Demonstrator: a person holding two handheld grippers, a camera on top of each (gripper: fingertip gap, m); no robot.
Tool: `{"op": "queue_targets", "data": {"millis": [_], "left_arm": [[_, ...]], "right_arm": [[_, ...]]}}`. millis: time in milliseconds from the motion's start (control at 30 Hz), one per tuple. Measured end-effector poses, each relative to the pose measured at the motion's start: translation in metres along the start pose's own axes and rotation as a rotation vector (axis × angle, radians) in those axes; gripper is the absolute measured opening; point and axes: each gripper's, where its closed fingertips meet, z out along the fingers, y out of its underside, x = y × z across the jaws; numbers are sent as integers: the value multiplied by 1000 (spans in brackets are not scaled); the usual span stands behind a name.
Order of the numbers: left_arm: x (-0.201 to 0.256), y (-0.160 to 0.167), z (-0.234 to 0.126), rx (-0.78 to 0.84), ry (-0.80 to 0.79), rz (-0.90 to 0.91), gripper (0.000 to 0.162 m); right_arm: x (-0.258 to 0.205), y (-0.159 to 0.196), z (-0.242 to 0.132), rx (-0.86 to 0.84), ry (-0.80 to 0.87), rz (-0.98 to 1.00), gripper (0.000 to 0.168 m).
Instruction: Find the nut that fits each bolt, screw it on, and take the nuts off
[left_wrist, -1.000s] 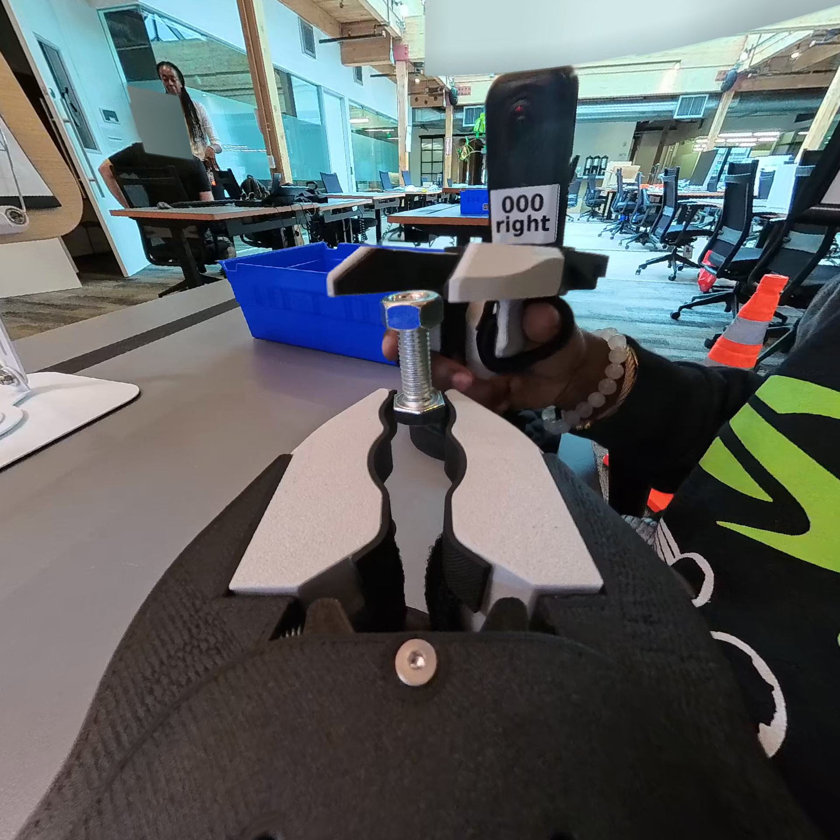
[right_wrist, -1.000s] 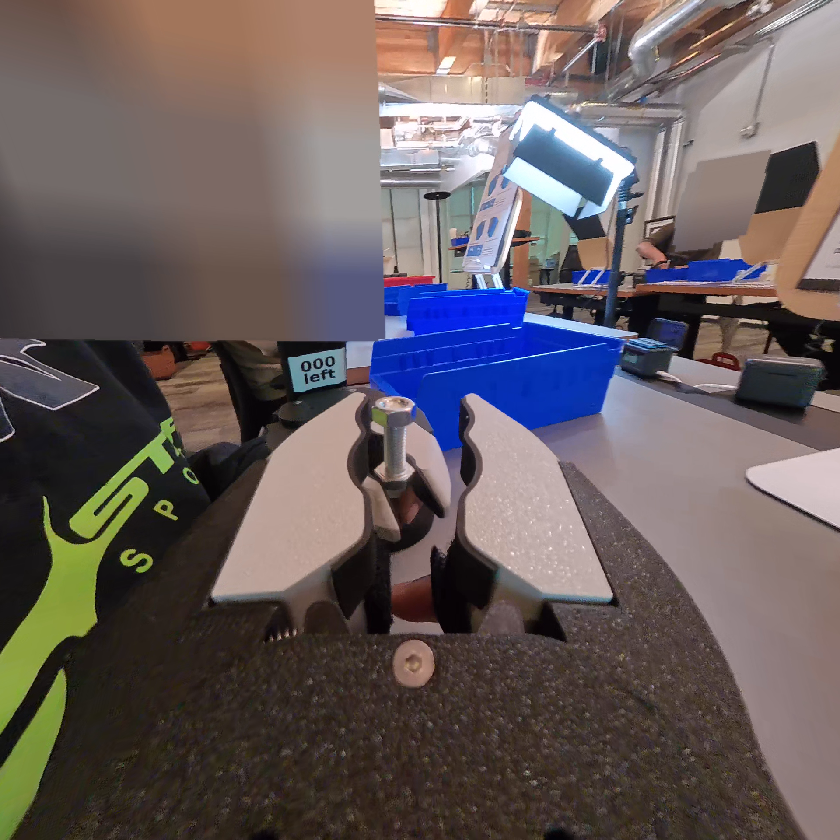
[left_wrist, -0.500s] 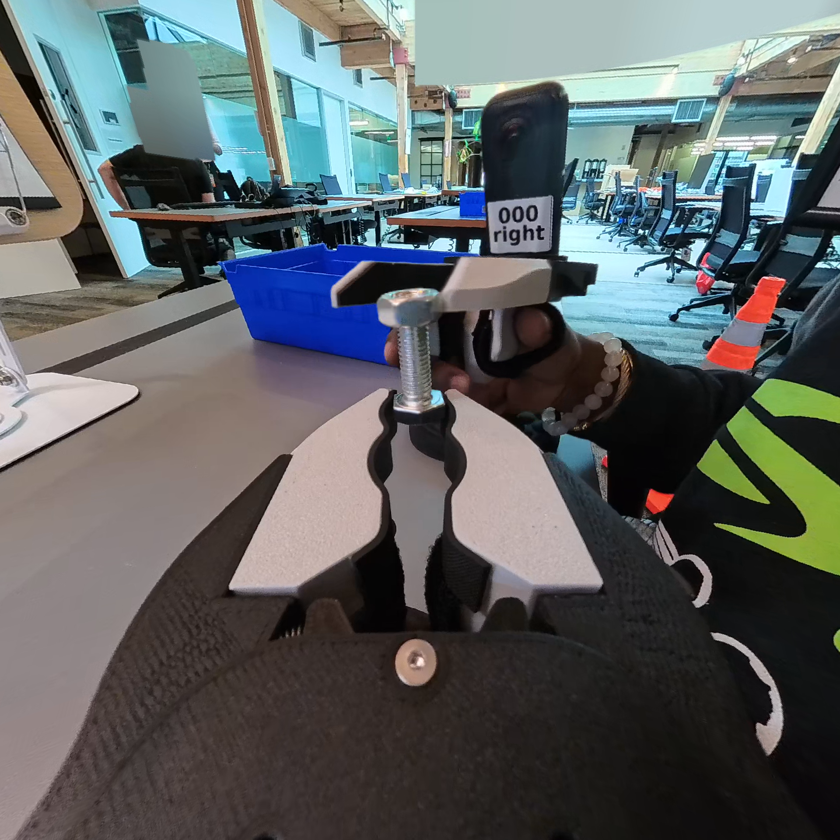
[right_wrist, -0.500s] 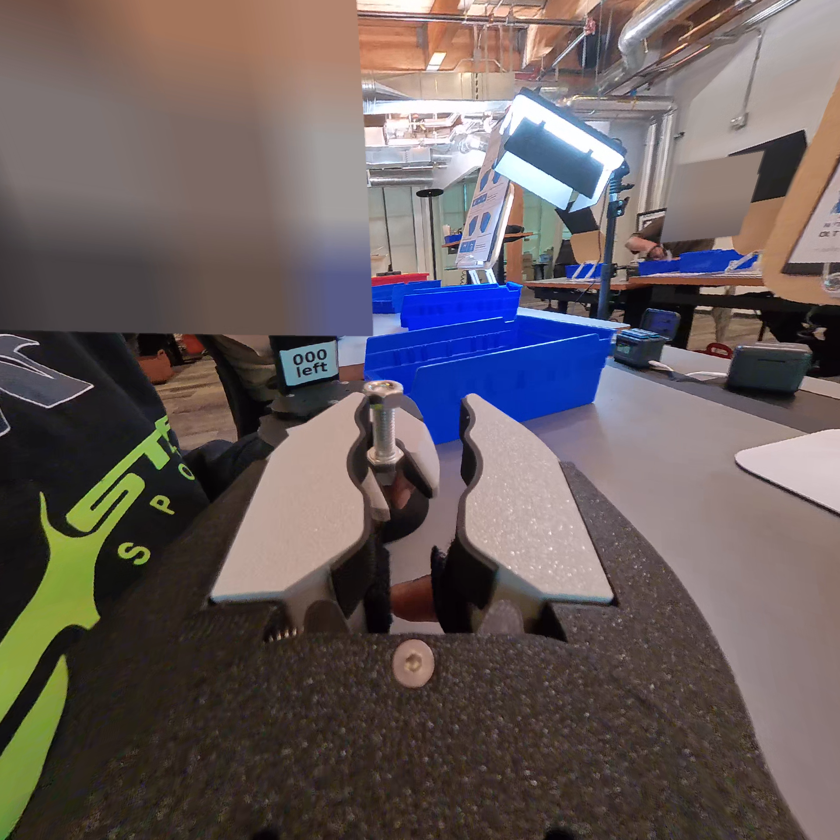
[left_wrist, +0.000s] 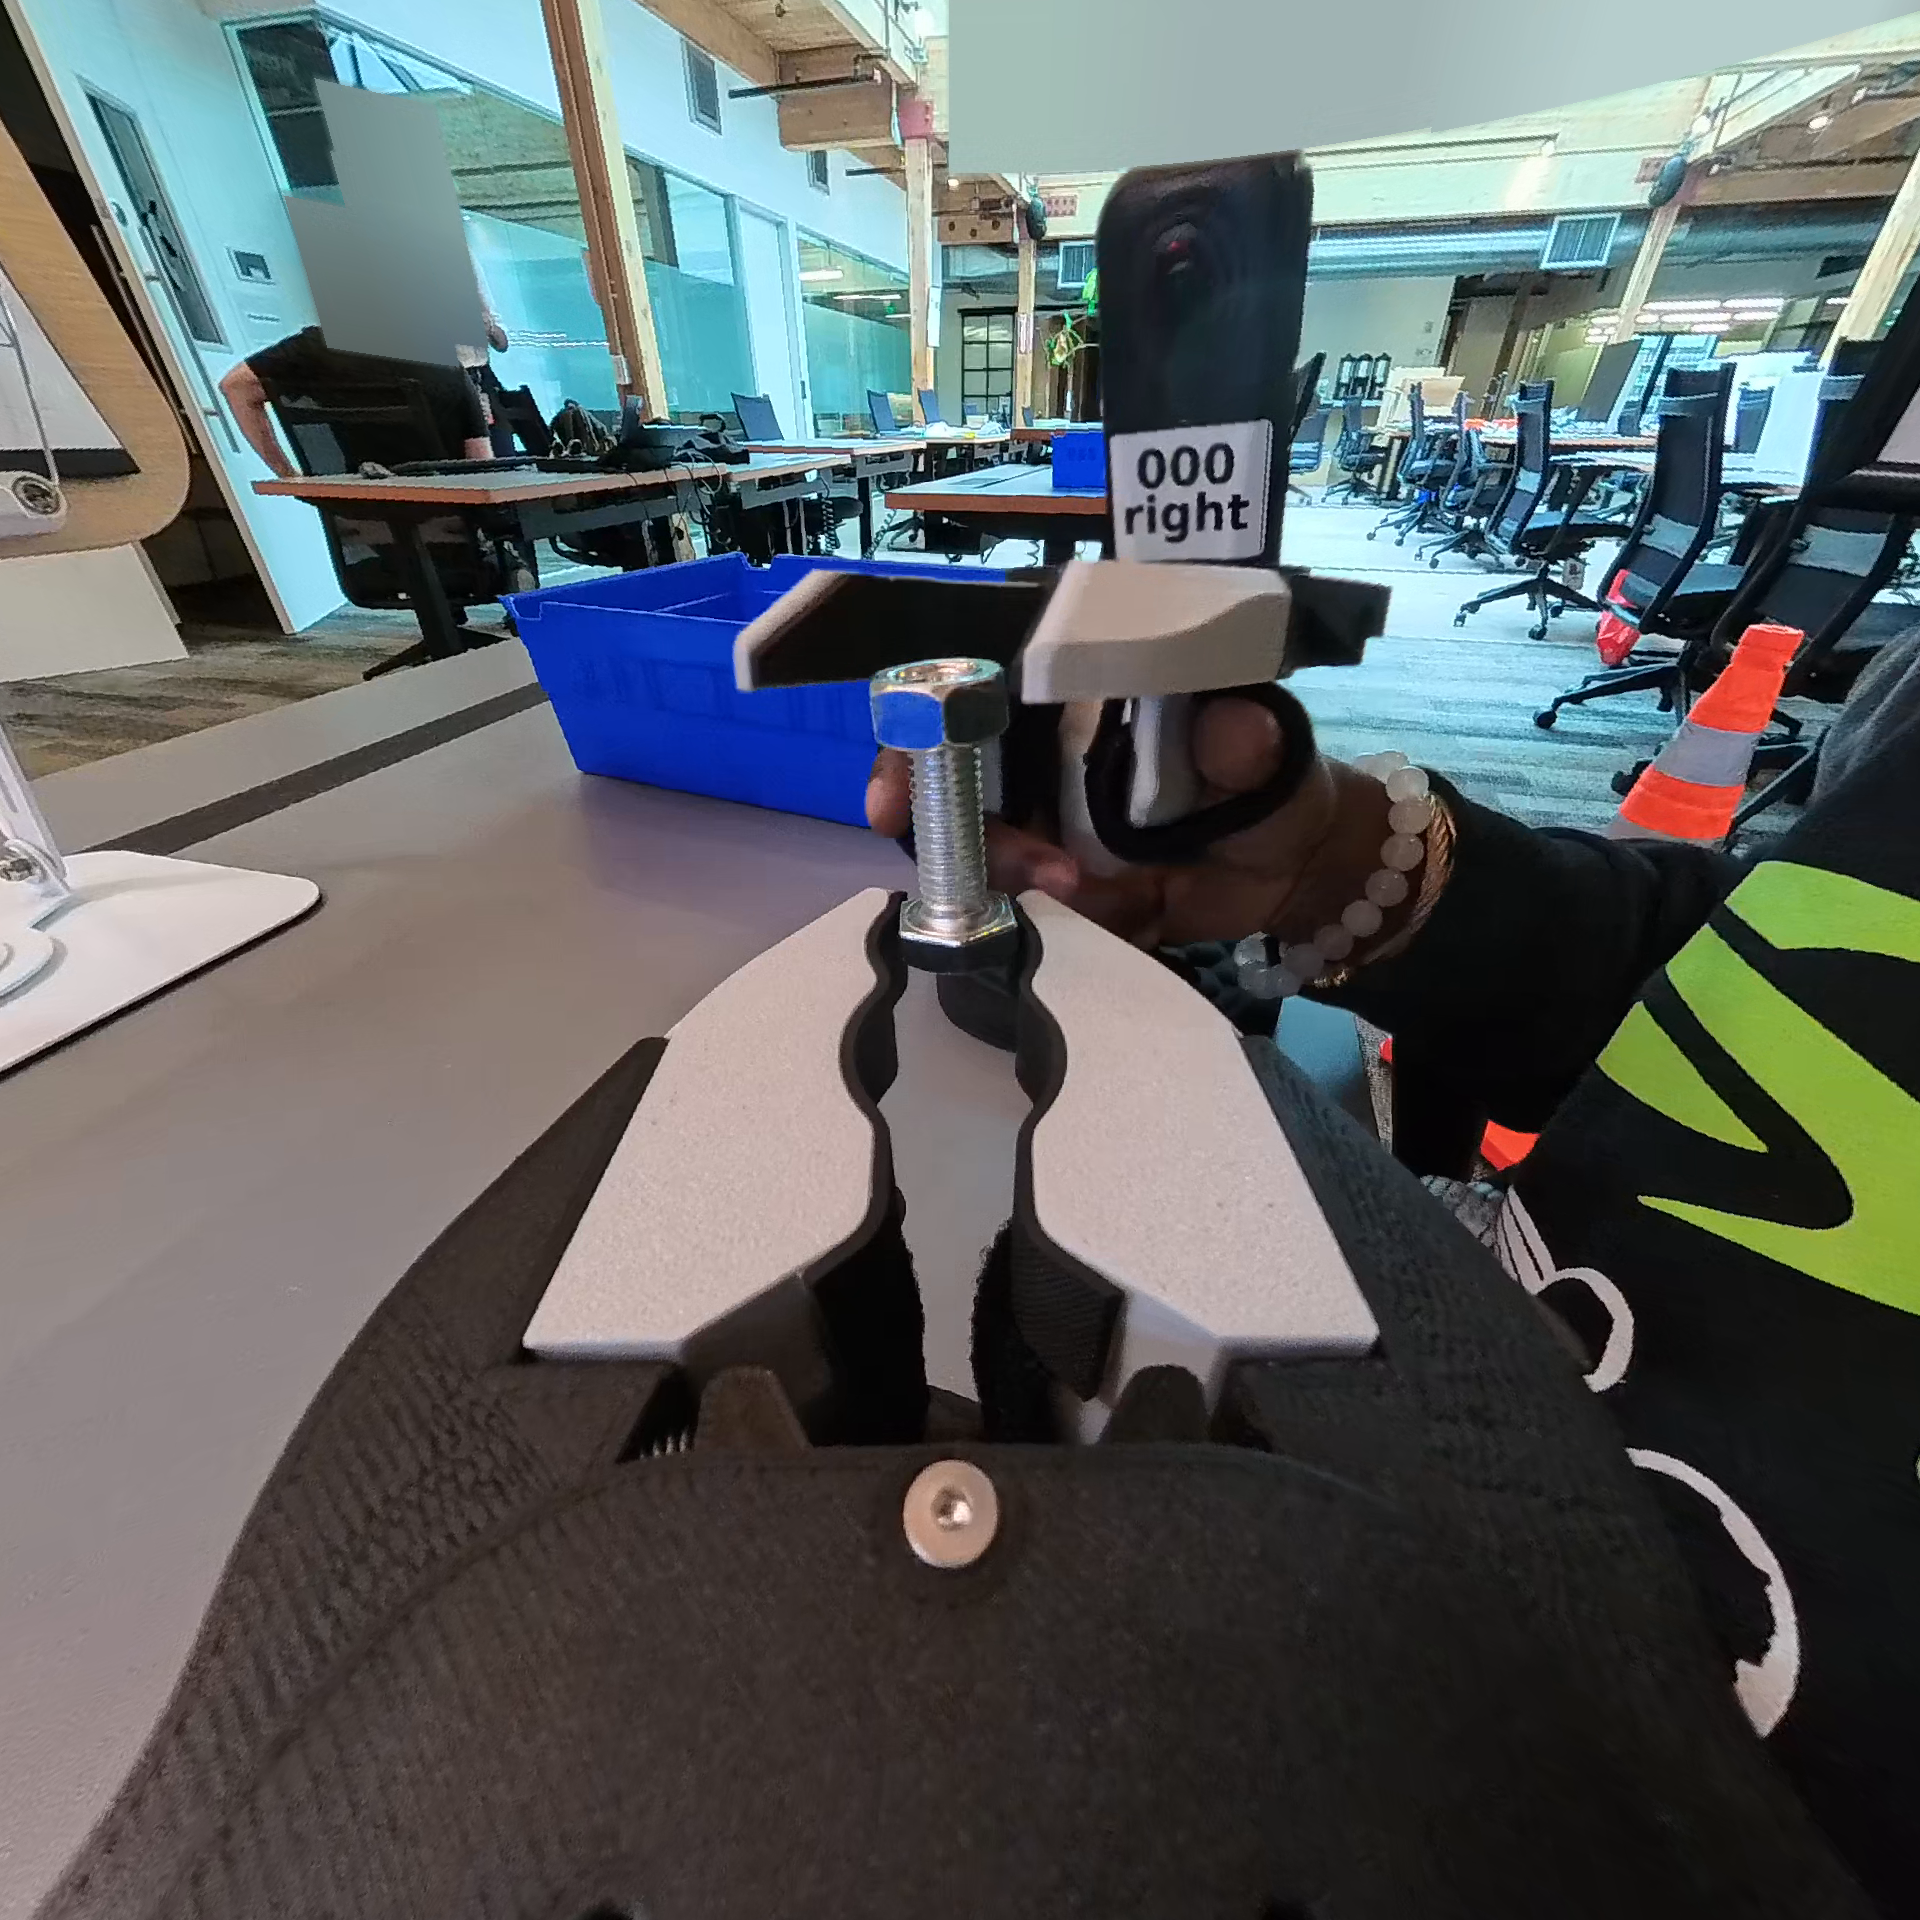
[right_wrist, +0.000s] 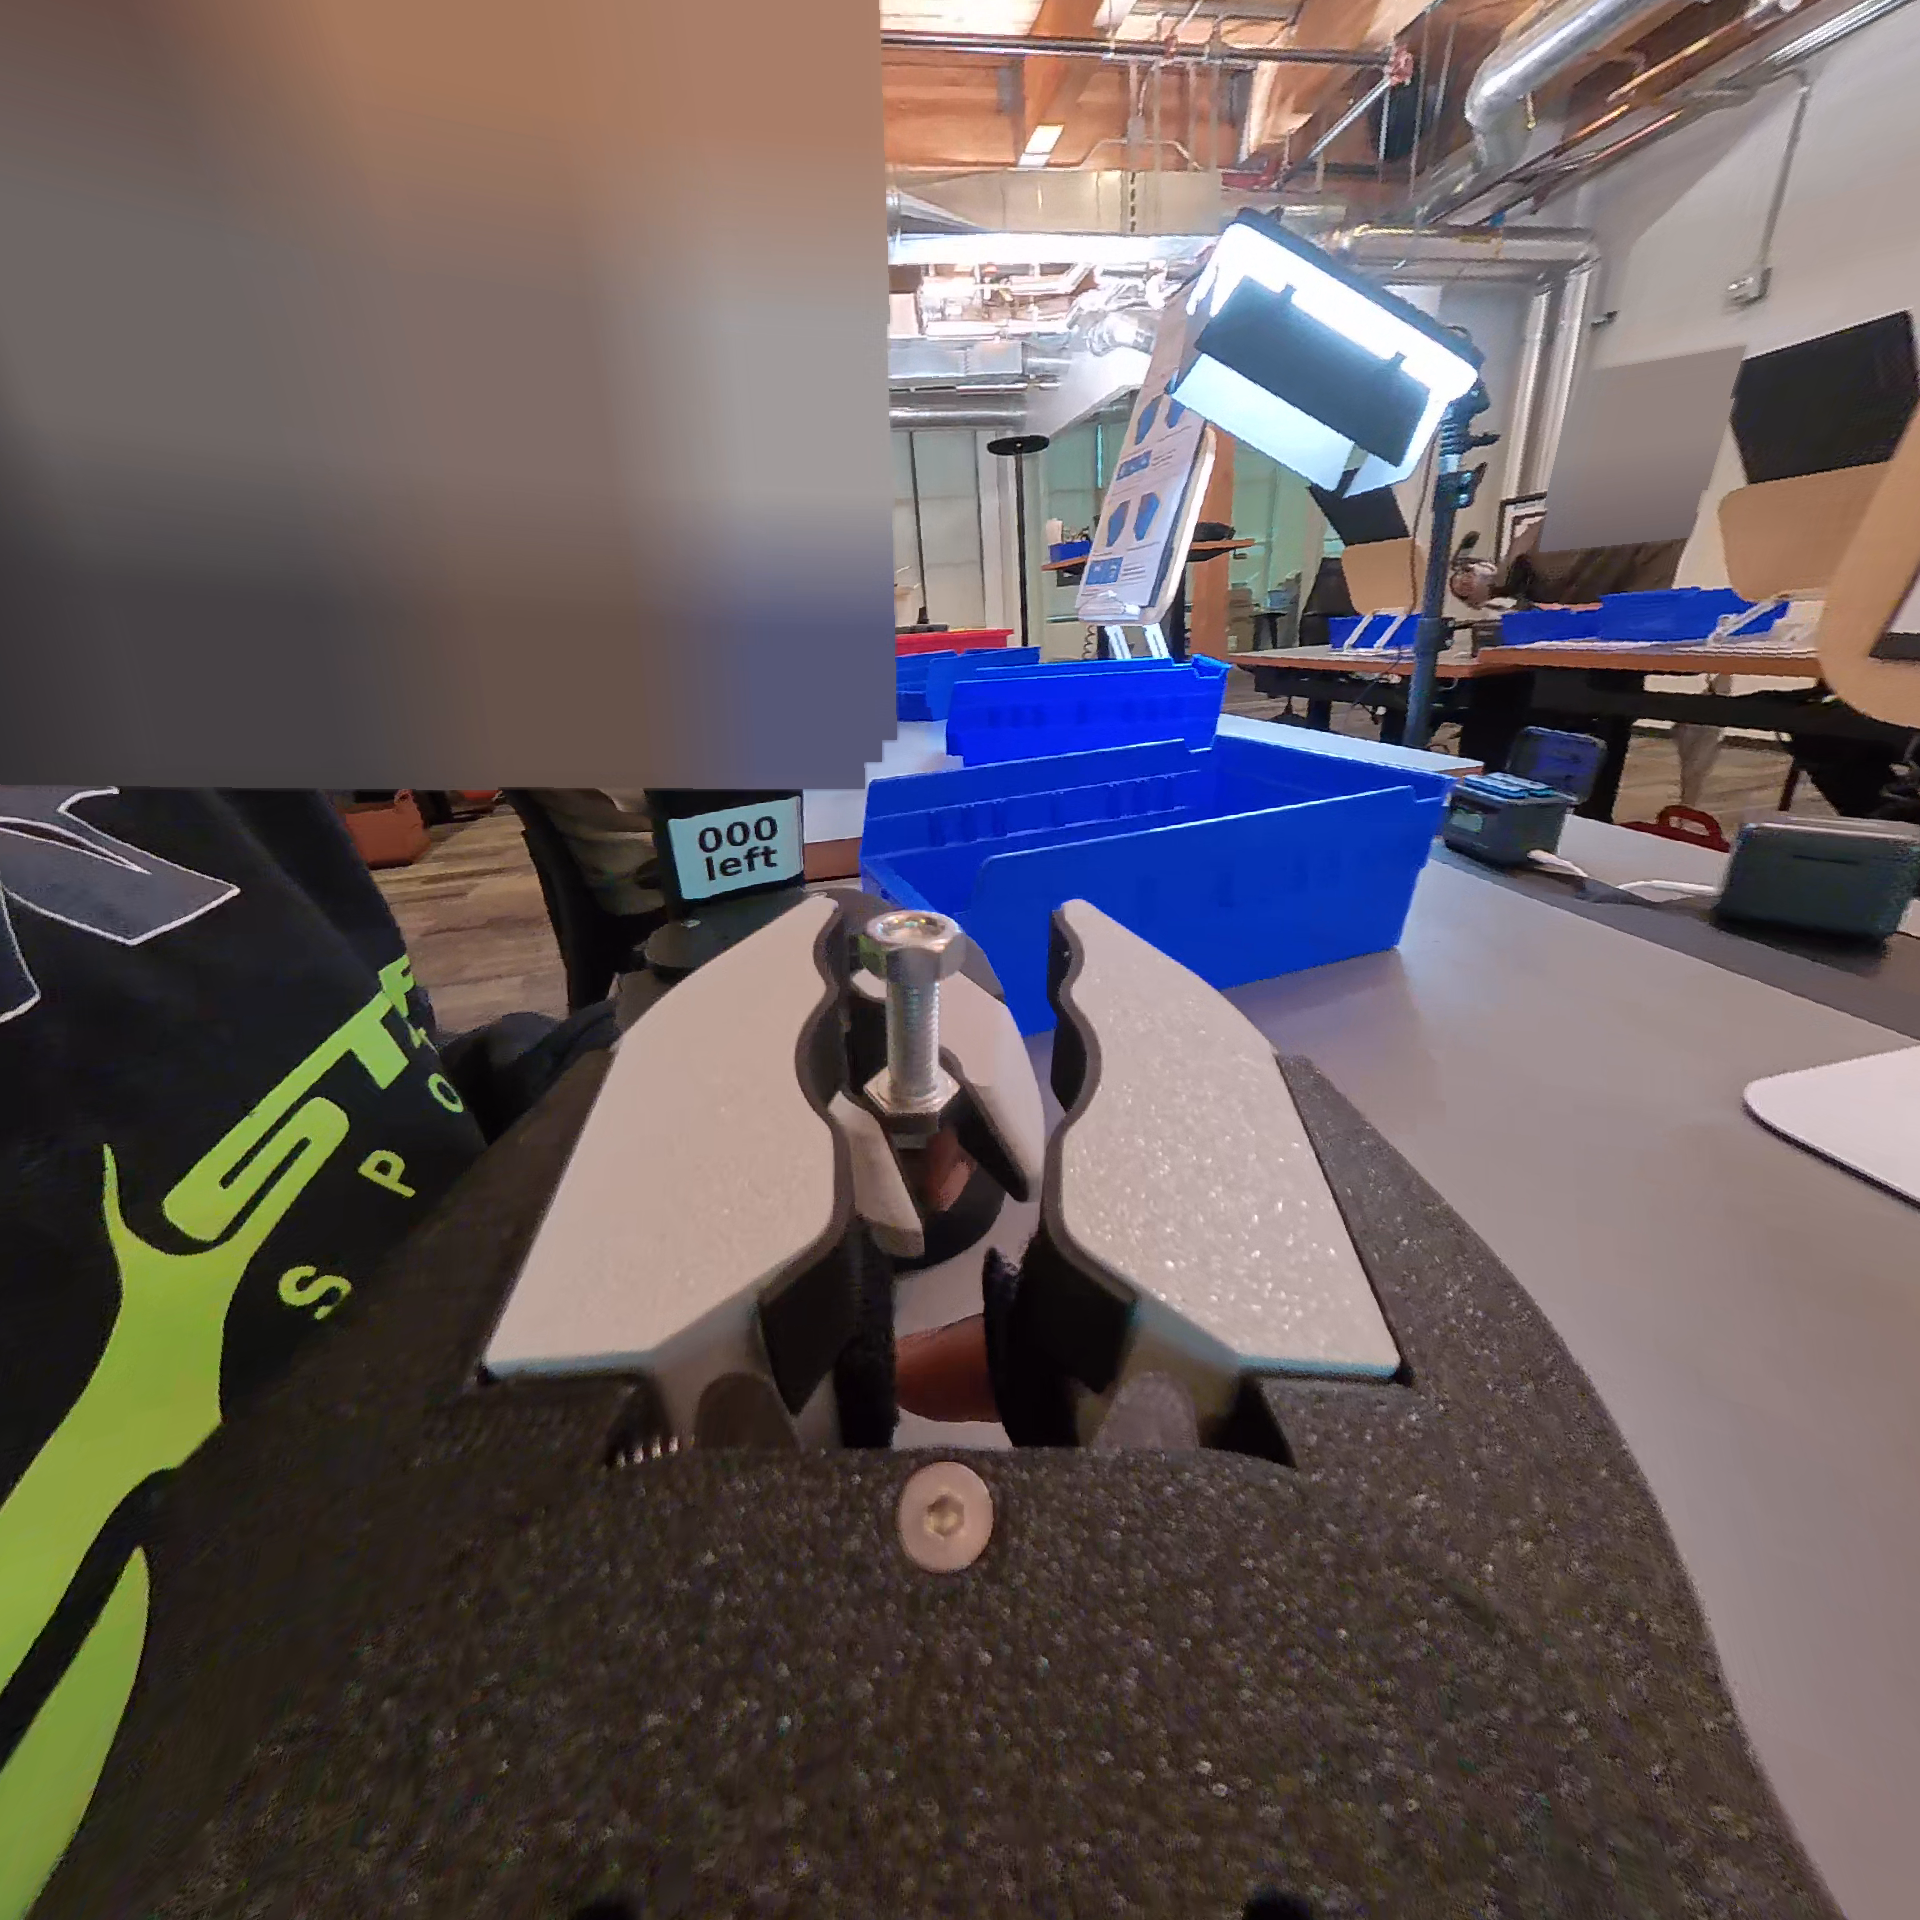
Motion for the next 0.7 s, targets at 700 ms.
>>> {"op": "queue_targets", "data": {"millis": [700], "left_arm": [[0, -1, -1, 6, 3, -2, 18]], "right_arm": [[24, -1, -31, -7, 124, -9, 36]]}}
